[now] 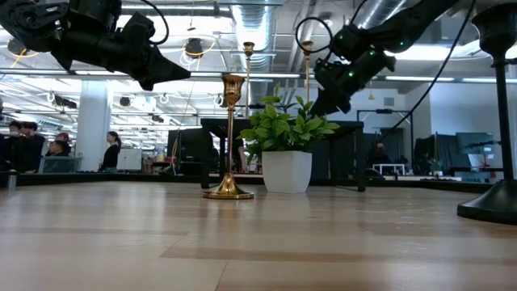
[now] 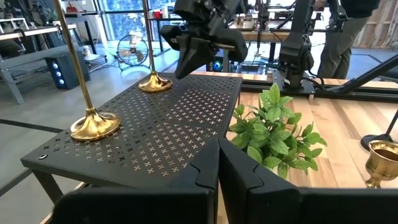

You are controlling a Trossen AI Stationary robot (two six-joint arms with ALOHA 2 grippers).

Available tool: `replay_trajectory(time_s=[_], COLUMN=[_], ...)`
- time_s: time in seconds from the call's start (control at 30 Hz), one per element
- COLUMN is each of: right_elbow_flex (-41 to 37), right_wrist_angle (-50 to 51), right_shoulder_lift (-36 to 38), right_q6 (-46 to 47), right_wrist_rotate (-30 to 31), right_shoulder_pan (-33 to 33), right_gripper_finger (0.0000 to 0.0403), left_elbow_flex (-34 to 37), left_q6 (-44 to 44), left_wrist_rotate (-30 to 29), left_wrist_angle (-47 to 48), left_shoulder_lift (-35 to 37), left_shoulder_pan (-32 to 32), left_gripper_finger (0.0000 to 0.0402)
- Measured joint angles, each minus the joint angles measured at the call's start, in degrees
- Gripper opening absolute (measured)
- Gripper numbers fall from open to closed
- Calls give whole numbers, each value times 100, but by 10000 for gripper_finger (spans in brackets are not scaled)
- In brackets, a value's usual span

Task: Pick & Place candle stick holders
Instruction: Put the right gold candle holder on the shelf

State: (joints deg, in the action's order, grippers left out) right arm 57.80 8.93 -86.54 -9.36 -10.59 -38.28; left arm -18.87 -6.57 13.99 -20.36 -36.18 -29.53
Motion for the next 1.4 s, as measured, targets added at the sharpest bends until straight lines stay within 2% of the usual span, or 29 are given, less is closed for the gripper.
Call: replay_trajectory(time_s=[0.2, 0.47, 1.4], right_elbow_flex=[4, 4, 4], right_wrist_angle=[-357, -803, -1407], right_shoulder_lift=[35, -290, -378], right_q6=[86, 87, 36], right_wrist_rotate=[24, 57, 316], right_shoulder_pan=[-150, -212, -354], right_gripper_finger=[0, 0, 0], left_elbow_flex=[0, 0, 0], left_q6=[-19, -20, -61], left_wrist_rotate=[0, -2, -45], left_wrist_angle=[4, -2, -2], left_shoulder_lift=[0, -74, -74], left_shoulder_pan=[2, 0, 1], left_gripper_finger=[7, 7, 7])
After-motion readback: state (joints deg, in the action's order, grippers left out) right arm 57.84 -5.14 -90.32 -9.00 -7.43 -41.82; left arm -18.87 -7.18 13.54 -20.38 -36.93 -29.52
